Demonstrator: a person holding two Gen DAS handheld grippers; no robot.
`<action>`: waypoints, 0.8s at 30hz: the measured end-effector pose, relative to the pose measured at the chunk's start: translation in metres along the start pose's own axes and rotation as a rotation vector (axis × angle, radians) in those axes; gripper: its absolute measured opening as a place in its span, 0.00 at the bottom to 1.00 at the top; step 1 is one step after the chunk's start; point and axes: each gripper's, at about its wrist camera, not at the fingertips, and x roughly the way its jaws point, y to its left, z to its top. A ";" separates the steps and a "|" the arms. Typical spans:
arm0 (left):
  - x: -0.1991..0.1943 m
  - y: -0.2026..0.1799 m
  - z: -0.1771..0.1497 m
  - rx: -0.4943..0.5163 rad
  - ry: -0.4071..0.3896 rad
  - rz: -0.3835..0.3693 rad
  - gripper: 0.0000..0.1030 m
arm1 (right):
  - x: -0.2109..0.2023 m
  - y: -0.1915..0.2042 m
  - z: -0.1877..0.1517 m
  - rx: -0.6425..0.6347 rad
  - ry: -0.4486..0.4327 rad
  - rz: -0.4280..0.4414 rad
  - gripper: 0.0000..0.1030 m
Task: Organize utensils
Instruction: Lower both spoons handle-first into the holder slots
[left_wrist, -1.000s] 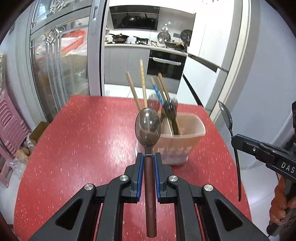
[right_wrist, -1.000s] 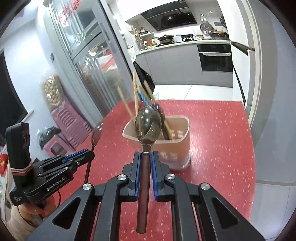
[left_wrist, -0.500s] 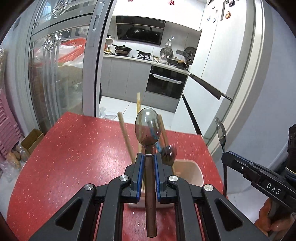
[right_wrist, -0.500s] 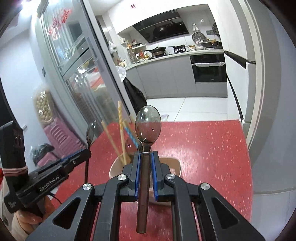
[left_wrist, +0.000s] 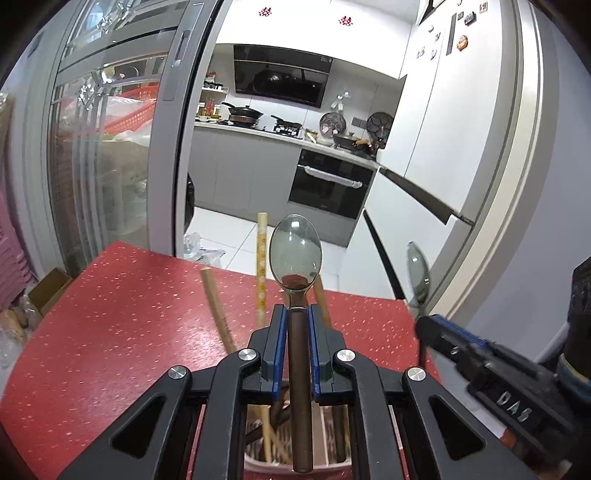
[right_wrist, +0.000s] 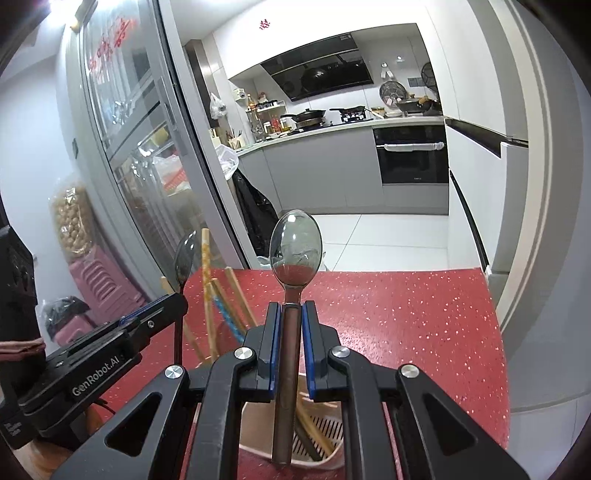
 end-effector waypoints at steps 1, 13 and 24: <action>0.003 0.000 -0.001 0.000 -0.011 -0.005 0.35 | 0.003 0.000 -0.002 -0.014 -0.009 -0.006 0.12; 0.021 -0.001 -0.026 0.039 -0.099 0.023 0.35 | 0.027 0.008 -0.029 -0.135 -0.097 -0.082 0.12; 0.021 -0.005 -0.050 0.090 -0.070 0.058 0.35 | 0.021 0.015 -0.054 -0.207 -0.092 -0.099 0.12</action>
